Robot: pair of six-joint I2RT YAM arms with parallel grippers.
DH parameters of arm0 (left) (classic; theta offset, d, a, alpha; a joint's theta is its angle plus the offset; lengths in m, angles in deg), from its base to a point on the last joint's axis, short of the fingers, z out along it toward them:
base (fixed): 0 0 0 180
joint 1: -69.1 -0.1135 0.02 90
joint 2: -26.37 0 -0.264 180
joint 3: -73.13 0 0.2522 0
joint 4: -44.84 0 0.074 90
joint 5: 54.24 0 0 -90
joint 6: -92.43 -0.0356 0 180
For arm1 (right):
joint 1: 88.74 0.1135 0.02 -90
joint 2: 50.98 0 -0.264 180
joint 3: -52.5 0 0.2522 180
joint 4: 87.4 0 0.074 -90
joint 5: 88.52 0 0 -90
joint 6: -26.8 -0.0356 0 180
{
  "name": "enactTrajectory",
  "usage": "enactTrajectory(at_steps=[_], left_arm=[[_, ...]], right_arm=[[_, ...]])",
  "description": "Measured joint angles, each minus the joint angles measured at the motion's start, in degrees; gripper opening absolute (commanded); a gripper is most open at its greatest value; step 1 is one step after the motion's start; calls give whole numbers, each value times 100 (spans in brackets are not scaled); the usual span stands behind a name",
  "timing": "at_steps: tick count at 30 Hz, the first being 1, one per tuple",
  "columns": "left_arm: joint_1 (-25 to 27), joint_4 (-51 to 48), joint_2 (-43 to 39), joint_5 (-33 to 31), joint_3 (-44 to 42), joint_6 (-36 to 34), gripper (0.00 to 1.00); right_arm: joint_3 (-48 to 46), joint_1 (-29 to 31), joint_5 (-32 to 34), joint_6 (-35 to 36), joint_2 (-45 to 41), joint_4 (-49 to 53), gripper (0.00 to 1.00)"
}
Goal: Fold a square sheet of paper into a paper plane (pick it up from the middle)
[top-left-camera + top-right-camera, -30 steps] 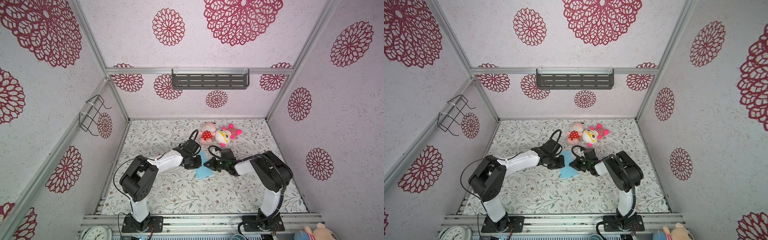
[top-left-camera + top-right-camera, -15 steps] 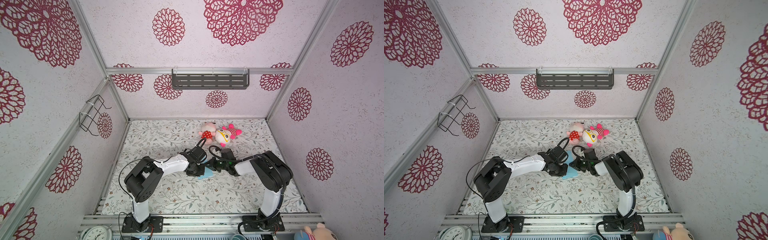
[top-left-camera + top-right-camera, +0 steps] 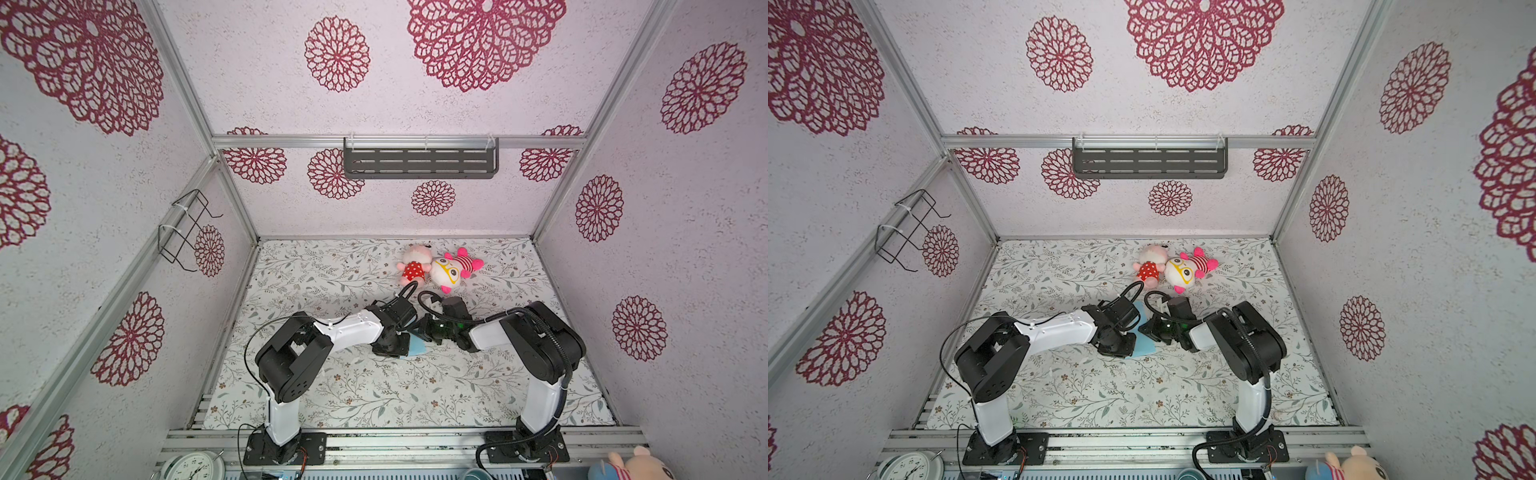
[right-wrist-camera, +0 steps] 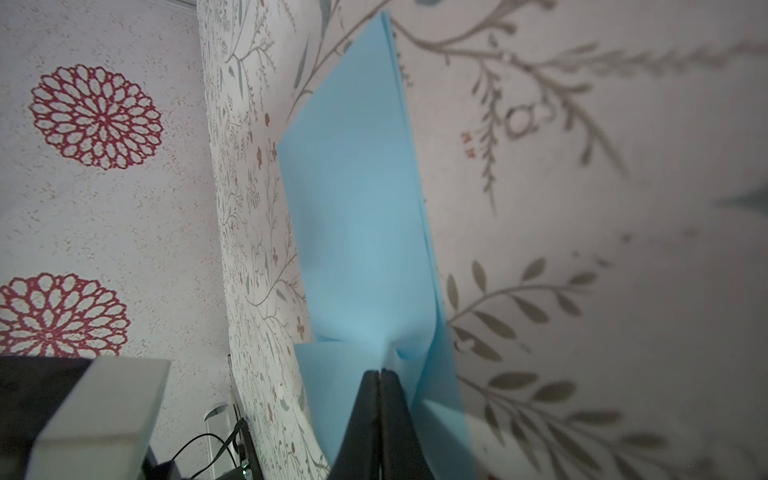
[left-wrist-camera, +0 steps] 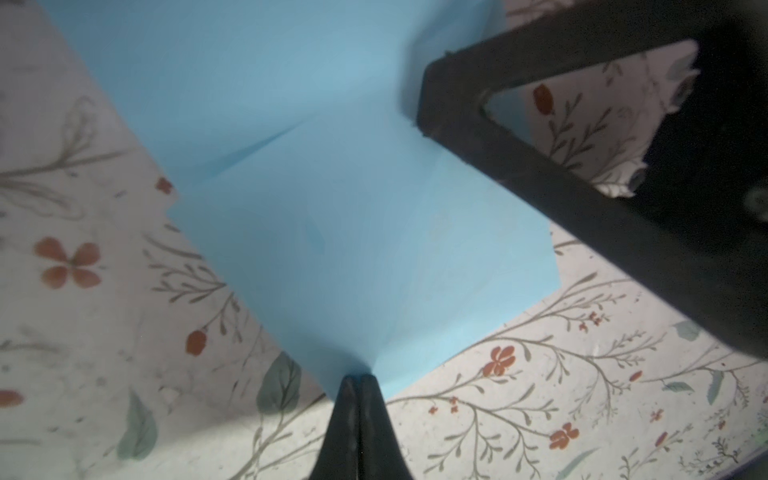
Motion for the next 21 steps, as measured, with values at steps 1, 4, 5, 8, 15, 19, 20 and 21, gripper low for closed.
enactTrajectory(at_steps=[1, 4, 5, 8, 15, 19, 20, 21], left_arm=[[2, -15, 7, -17, 9, -11, 4], [13, -42, 11, -50, 17, -33, 4], [17, -50, 15, -59, 24, -37, 4], [28, -87, 37, -79, 57, -46, 2], [42, -129, 61, -101, 87, -50, 0], [42, -131, 66, -107, 87, -50, 0], [42, -131, 66, -107, 87, -48, 0], [42, -129, 66, -105, 87, -48, 0]], right_arm=[[2, -2, -7, 0, 2, 0, 6], [2, -11, -20, 0, 7, -2, 6], [2, -11, -26, 0, 7, -2, 6], [2, -13, -31, 0, 9, -4, 6], [-42, -66, -164, 101, 4, -105, 6], [-186, -146, -321, 304, -103, -192, 5], [-223, -151, -376, 341, -151, -214, 4], [-264, -151, -428, 378, -197, -267, 4]])
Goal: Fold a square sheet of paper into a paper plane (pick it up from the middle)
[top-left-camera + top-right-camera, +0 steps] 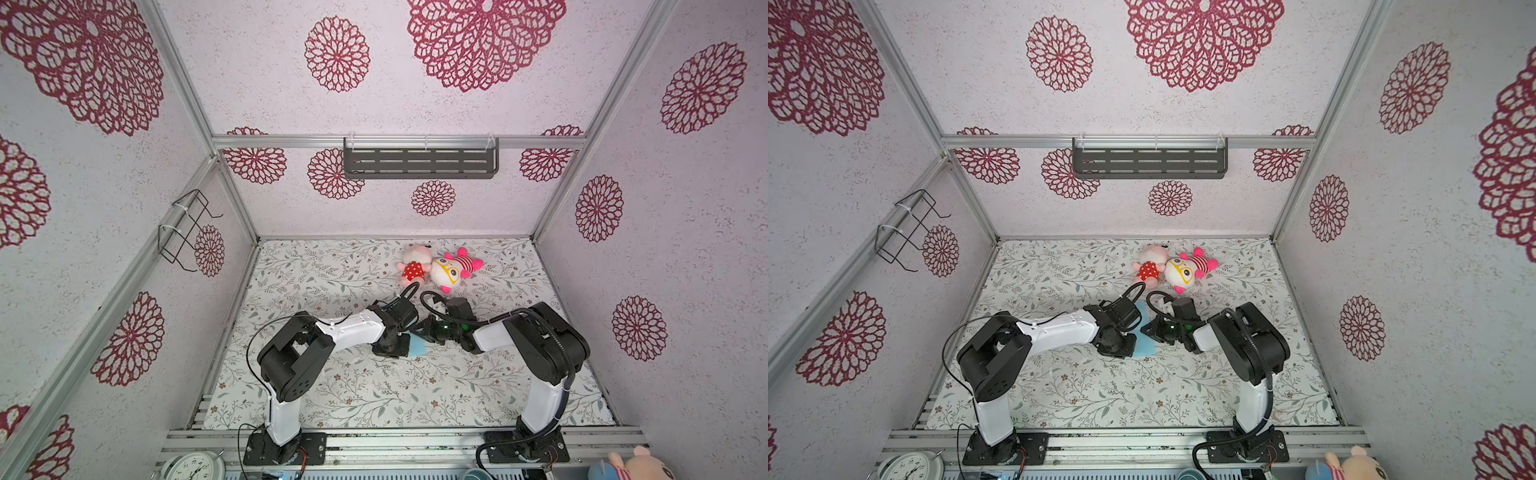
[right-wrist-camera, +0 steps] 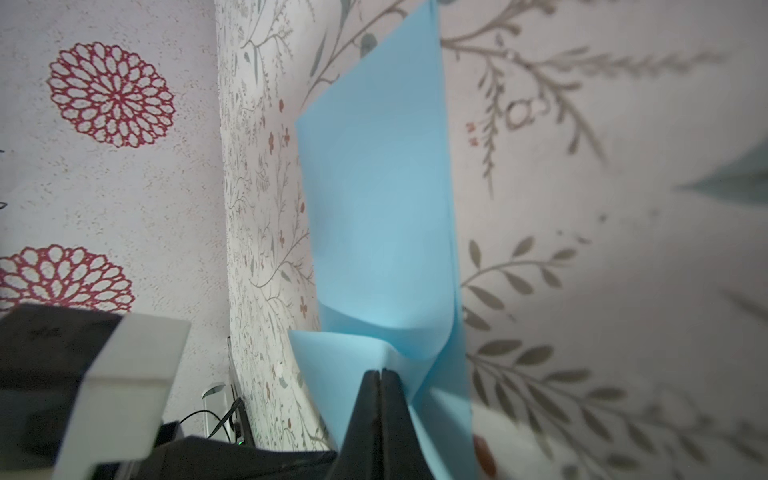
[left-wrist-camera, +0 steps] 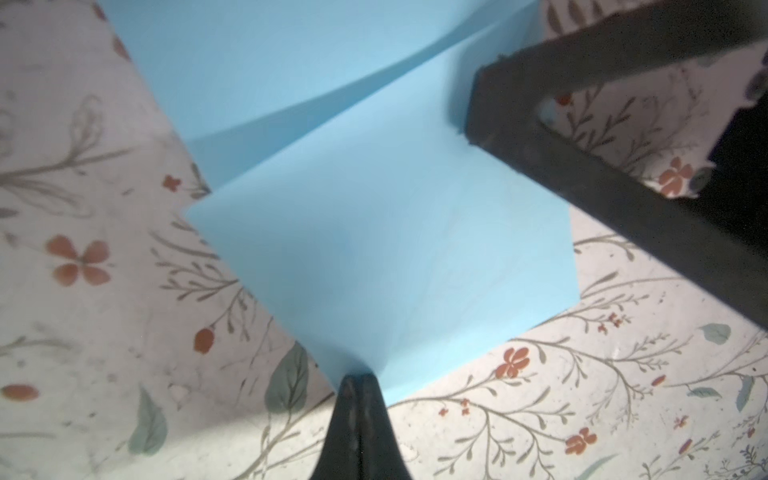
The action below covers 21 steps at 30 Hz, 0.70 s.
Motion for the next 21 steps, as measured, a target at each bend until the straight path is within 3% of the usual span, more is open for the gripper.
enactTrajectory(at_steps=[21], left_arm=[[-17, 216, -96, 114, -184, 66, 0]], right_arm=[[-291, 616, -107, 74, 66, -341, 0]])
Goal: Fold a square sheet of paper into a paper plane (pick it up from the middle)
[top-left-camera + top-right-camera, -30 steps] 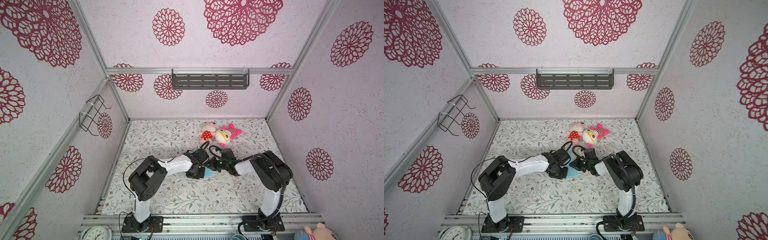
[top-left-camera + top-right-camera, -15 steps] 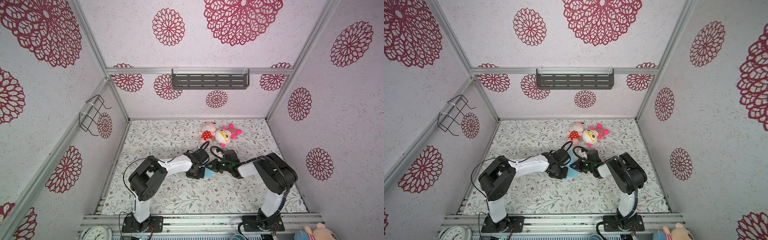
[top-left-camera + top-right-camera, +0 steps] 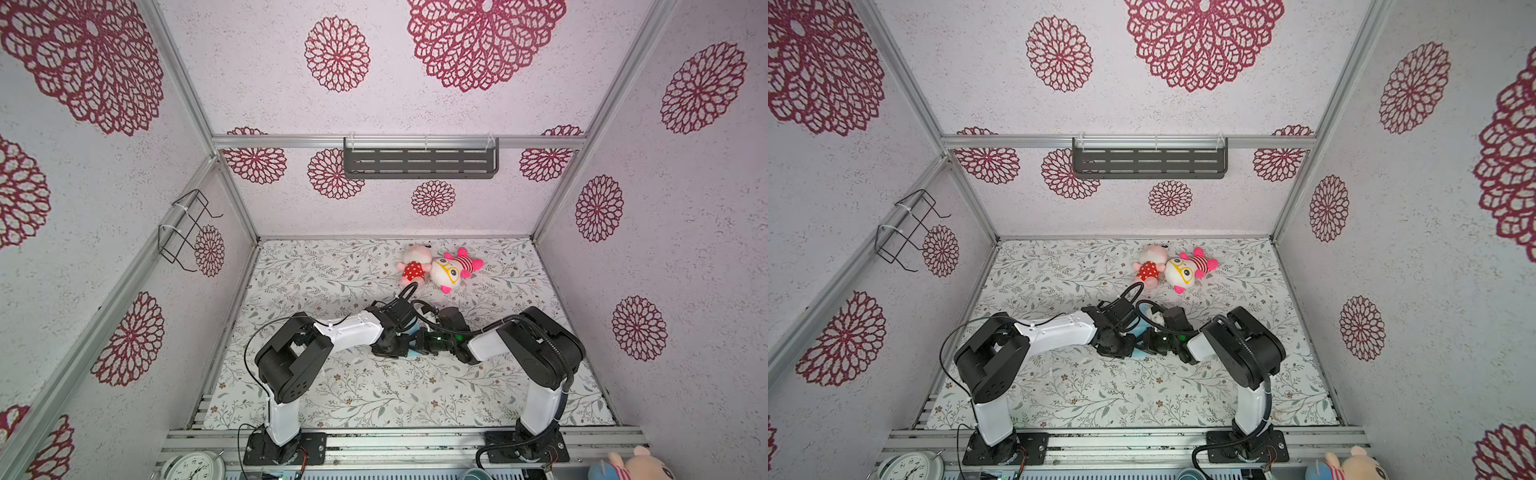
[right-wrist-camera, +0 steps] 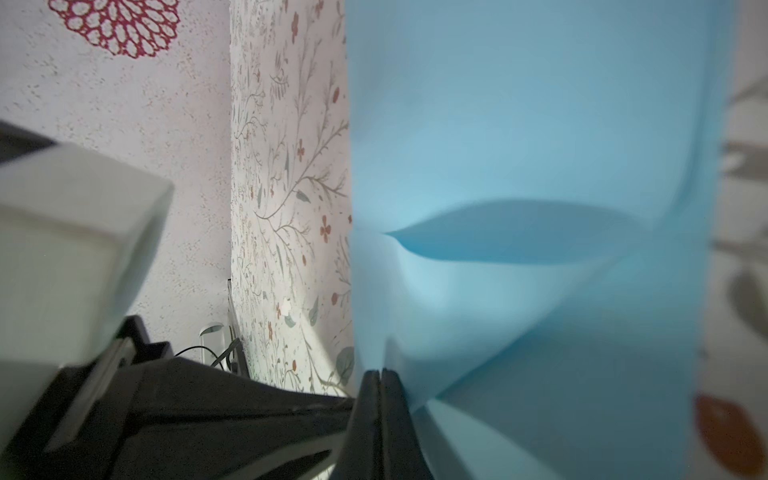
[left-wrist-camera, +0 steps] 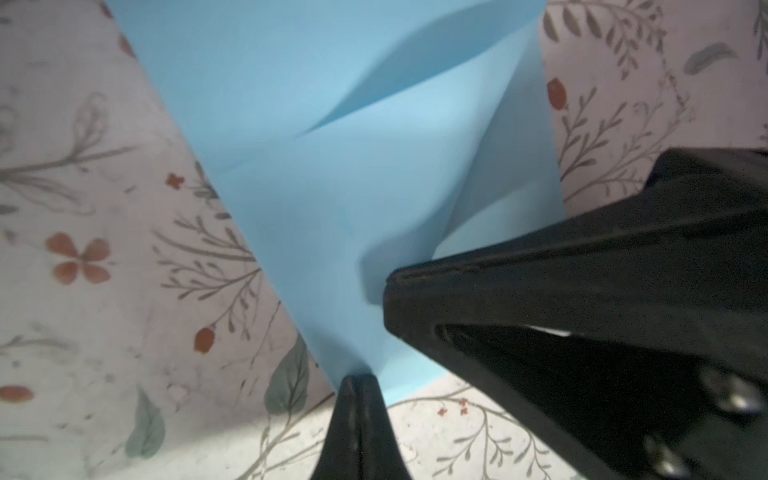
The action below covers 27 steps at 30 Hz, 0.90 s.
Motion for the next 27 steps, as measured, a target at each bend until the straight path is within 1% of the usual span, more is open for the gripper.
enactTrajectory(at_steps=[5, 9, 13, 17, 20, 23, 27], left_arm=[[0, 50, -26, 2, -46, 24, 0], [-2, 90, -42, 2, -74, 39, 0], [-2, 101, -48, 4, -85, 39, 0], [-7, 109, -50, 17, -87, 42, 0], [-15, 114, -57, 28, -92, 42, 0], [-26, 120, -59, 57, -98, 44, 0], [-48, 138, -61, 96, -111, 48, 0]], right_arm=[[15, -83, 33, 26, 13, 2, 0], [26, -437, 31, 157, 33, 0, 0], [229, -809, 50, 391, 125, 127, 0], [431, -992, 181, 612, 118, 431, 0], [426, -1029, 236, 732, -79, 697, 0], [299, -970, 229, 813, -485, 782, 0], [175, -664, 232, 874, -837, 776, 0]])
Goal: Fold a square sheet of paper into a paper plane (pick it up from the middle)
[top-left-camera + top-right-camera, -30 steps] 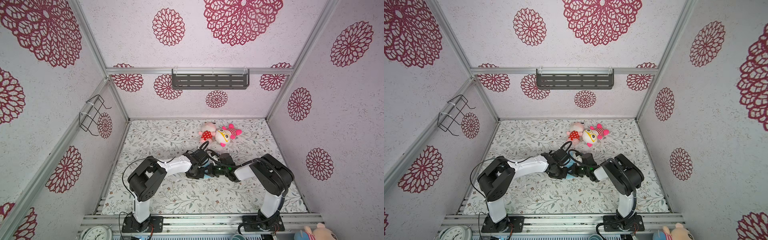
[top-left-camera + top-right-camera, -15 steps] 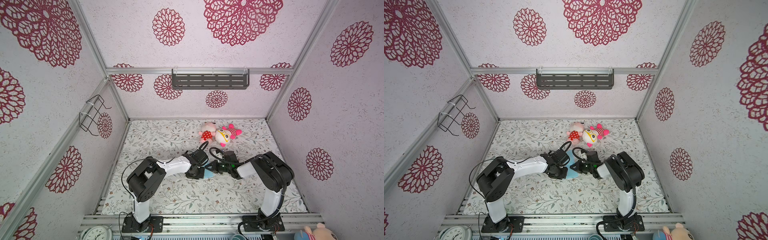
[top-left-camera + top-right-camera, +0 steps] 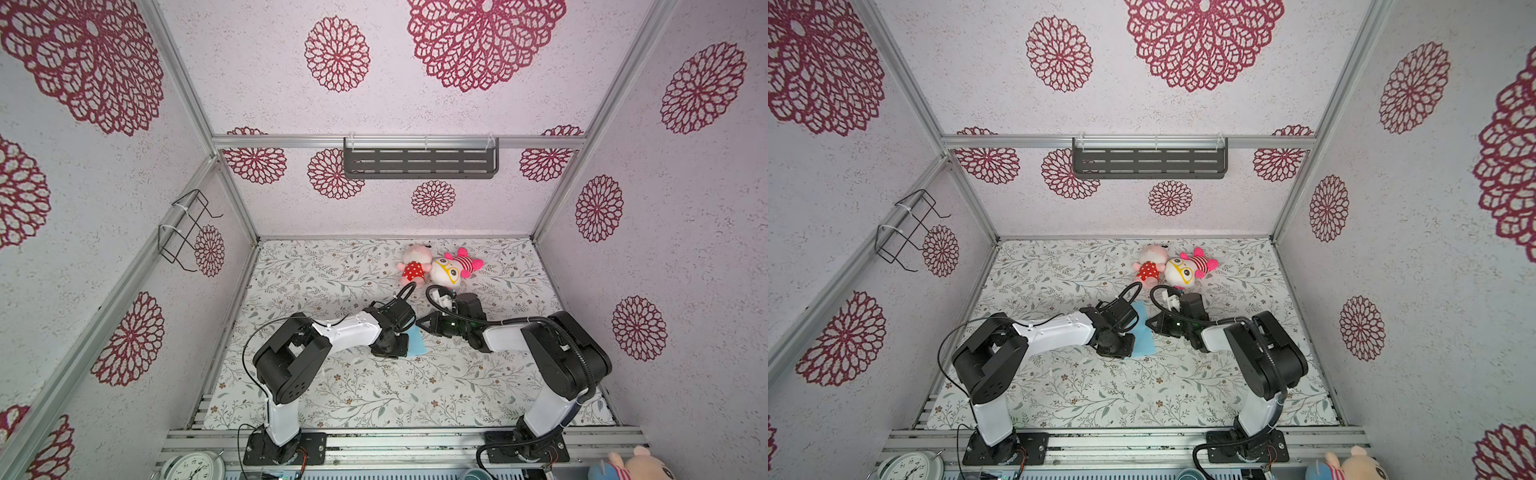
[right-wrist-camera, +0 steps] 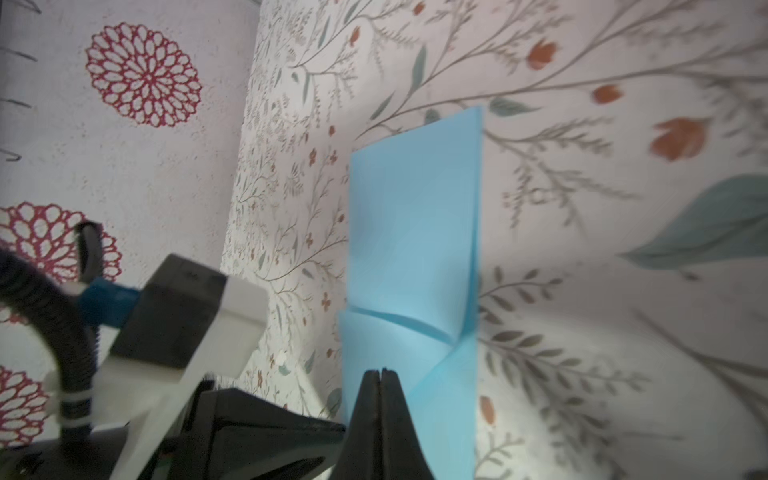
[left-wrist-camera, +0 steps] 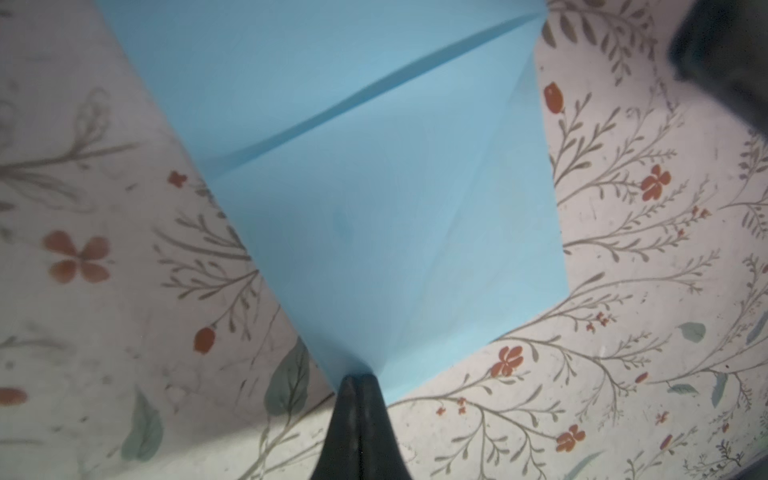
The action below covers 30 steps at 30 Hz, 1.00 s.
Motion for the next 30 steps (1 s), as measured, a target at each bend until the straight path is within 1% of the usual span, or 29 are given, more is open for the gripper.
enactTrajectory(at_steps=[4, 8, 12, 14, 18, 23, 28, 30], left_arm=[[-24, 44, -20, 59, -37, 15, 0], [-50, 94, -39, 109, -76, 35, 0], [-57, 149, -68, 125, -127, 42, 0], [-61, 164, -74, 131, -138, 44, 0], [-70, 173, -76, 151, -140, 42, 0], [-109, 175, -76, 234, -140, 44, 0], [-133, 179, -76, 282, -142, 46, 0], [-142, 190, -76, 304, -149, 46, 0]], right_arm=[[-70, 337, -7, -15, 28, -9, 0], [-76, 417, -24, -79, 243, -122, 0], [-55, 365, -2, -111, 560, -111, 0], [15, 256, -85, -111, 675, -76, 0], [223, -107, -26, -63, 782, 37, 0], [273, -356, 107, 35, 658, 232, 0], [216, -96, 92, 103, 116, 260, 0], [214, 35, 79, 120, 20, 212, 0]])
